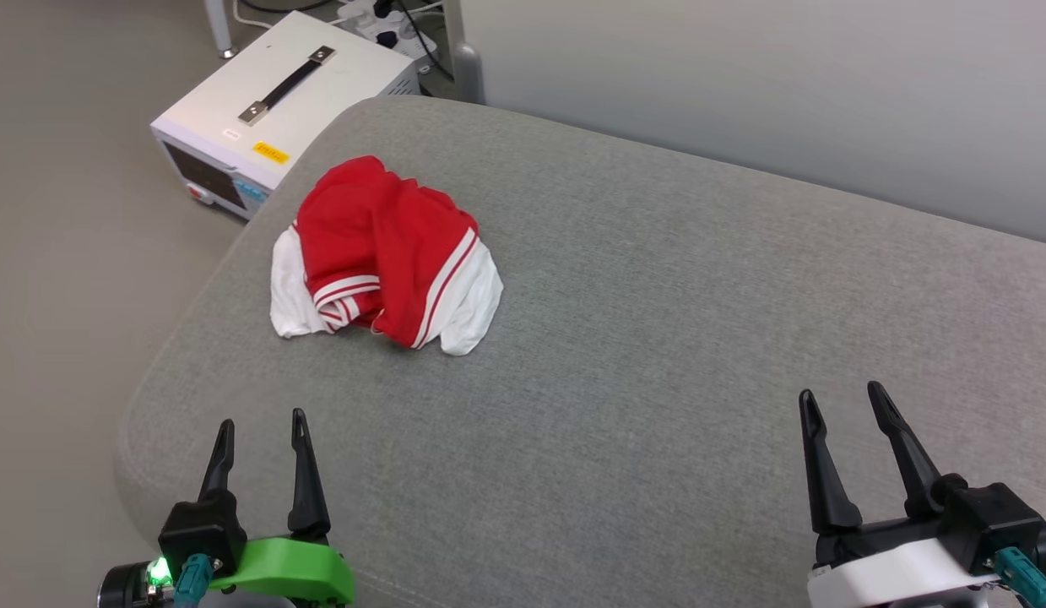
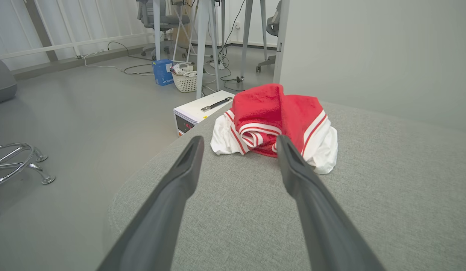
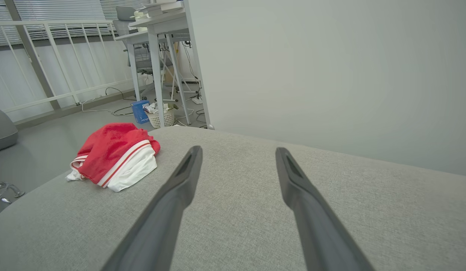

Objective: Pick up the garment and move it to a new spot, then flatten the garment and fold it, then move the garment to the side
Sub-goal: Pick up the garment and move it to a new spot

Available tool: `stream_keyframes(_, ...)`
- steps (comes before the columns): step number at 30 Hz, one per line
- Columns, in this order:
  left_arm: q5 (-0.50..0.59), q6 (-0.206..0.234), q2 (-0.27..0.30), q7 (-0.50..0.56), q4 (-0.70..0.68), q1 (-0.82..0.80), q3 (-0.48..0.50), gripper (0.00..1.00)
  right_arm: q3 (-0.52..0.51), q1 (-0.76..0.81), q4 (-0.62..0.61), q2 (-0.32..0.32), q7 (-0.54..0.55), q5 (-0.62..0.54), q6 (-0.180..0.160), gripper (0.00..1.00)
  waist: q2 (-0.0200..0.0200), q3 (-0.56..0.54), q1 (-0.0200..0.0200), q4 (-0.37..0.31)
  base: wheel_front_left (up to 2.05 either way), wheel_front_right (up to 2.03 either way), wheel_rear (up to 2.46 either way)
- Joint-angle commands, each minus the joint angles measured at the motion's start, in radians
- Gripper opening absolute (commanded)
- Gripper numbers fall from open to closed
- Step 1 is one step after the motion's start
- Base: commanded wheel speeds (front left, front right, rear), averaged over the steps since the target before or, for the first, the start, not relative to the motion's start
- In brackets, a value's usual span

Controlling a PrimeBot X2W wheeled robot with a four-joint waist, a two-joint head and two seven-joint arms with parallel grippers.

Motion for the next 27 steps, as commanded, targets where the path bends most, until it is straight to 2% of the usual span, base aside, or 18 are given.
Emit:
stream_keyframes(1, -0.009, 0.004, -0.003, -0.006, 0.002, -0.014, 0.003, 1.0, 0.004, -0.014, 0.004, -0.004, -0.005, -0.011, 0.007, 1.0, 0.0, 0.012, 0.0, 0.062, 0.0, 0.0, 0.0)
stream_keyframes(10, -0.024, 0.008, -0.003, -0.006, 0.006, -0.006, 0.017, 1.0, 0.014, -0.011, 0.006, -0.004, -0.005, -0.016, 0.007, 1.0, 0.0, 0.008, 0.0, 0.129, 0.0, 0.0, 0.0)
stream_keyframes(20, -0.044, 0.0, -0.003, -0.006, 0.024, -0.04, 0.051, 1.0, 0.023, -0.023, 0.009, -0.004, -0.005, -0.033, 0.007, 1.0, 0.0, 0.031, 0.0, 0.114, 0.0, 0.0, 0.0)
stream_keyframes(23, -0.034, -0.049, 0.006, -0.006, 0.034, -0.116, 0.096, 1.0, 0.026, -0.04, 0.004, -0.006, -0.005, -0.046, 0.007, 1.0, 0.0, 0.059, 0.0, 0.085, 0.0, 0.0, 0.0)
stream_keyframes(27, -0.03, -0.12, 0.051, -0.006, 0.068, -0.25, 0.141, 1.0, 0.027, -0.07, -0.004, -0.021, -0.005, -0.054, 0.007, 1.0, 0.0, 0.102, 0.0, 0.044, 0.0, 0.0, 0.0)
